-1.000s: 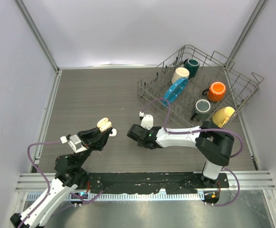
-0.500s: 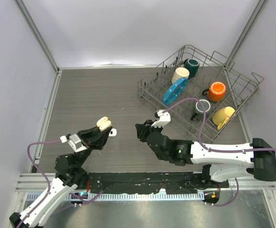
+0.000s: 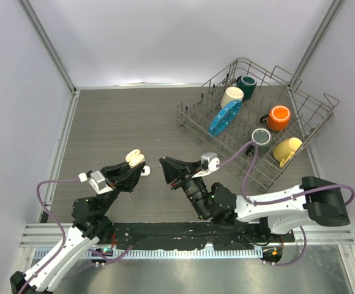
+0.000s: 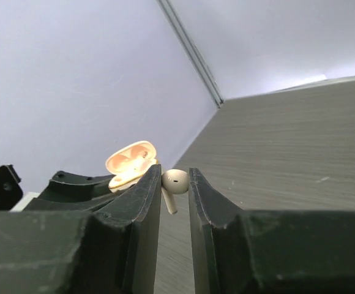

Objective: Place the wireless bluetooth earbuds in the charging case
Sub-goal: Place the earbud in the charging case.

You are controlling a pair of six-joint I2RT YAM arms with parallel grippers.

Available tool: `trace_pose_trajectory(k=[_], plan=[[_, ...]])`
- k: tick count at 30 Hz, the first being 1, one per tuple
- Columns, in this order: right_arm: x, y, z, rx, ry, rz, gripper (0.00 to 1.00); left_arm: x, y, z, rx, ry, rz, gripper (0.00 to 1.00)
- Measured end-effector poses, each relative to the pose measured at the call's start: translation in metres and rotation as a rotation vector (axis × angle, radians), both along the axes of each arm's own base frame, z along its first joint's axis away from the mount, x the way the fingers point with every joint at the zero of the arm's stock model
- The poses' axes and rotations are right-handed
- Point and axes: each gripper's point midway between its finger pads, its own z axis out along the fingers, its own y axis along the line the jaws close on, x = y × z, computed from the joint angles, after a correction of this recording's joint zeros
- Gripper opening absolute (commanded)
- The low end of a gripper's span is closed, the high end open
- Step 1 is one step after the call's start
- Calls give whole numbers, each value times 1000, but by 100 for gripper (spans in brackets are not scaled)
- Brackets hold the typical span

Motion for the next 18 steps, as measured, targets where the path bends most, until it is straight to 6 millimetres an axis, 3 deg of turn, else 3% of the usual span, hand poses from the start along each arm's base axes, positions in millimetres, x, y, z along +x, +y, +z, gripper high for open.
trace_pose_trajectory(k=[18], plan=[[-19,58,46,29,-173,147,1,-2,-11,-7,39,5,-49,0]])
